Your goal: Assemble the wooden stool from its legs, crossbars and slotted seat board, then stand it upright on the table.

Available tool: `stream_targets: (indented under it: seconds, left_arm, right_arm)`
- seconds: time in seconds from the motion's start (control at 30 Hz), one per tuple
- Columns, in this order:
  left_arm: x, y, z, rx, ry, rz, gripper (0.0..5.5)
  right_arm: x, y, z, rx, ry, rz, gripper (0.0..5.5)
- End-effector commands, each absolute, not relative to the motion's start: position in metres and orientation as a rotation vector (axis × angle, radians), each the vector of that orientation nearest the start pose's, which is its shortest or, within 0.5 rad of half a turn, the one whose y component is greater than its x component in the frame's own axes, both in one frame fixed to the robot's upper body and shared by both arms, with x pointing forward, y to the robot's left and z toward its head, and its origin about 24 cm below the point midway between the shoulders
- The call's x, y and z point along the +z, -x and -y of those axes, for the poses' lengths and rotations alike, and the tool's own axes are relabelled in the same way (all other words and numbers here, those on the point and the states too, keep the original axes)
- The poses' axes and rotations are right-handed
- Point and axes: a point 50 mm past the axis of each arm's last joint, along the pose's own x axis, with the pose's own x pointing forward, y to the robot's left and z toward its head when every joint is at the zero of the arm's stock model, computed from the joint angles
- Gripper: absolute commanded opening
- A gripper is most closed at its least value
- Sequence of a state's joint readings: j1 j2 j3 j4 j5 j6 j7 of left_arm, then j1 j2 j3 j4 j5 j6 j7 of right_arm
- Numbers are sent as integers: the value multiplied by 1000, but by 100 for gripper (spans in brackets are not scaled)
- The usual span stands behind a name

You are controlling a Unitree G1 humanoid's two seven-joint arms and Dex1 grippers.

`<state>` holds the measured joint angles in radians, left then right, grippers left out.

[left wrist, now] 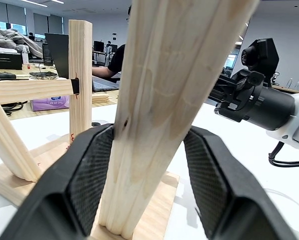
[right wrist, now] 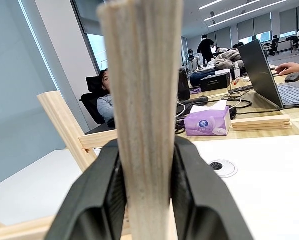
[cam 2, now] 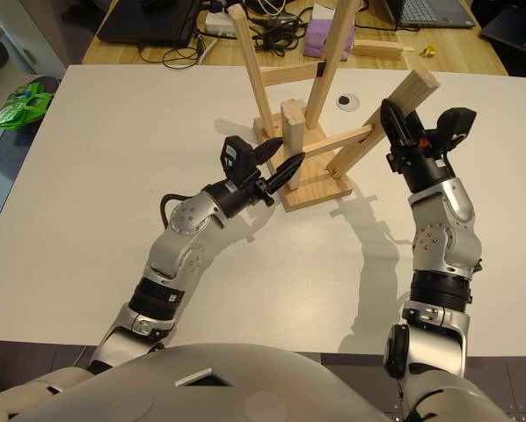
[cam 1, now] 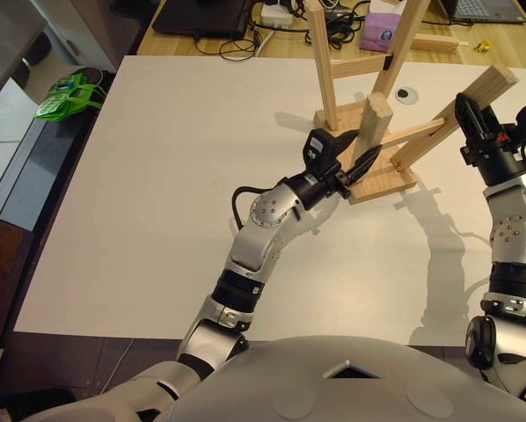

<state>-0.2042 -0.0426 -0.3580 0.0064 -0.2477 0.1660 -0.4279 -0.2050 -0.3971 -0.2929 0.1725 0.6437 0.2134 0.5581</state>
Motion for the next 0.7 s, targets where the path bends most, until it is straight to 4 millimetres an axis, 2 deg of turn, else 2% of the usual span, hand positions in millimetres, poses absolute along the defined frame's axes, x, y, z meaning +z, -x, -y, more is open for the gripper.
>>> stream_targets:
  seconds: [0.03, 0.1, 0.23, 0.4, 0.7]
  left_arm:
    - [83, -250, -4, -941, 227, 15, 228]
    - [82, -250, 0, -955, 210, 7, 228]
    - [76, -251, 6, -955, 173, -25, 226]
    - [68, -256, 1, -901, 153, -66, 224]
    - [77, -267, -9, -794, 214, -2, 222]
  right_arm:
    - [44, -268, 263, 250, -418, -178, 101]
    - [48, -272, 263, 274, -398, -180, 101]
    - [51, -274, 248, 358, -337, -179, 101]
    - [47, -272, 239, 402, -288, -183, 100]
    - [43, -277, 250, 289, -236, -189, 100]
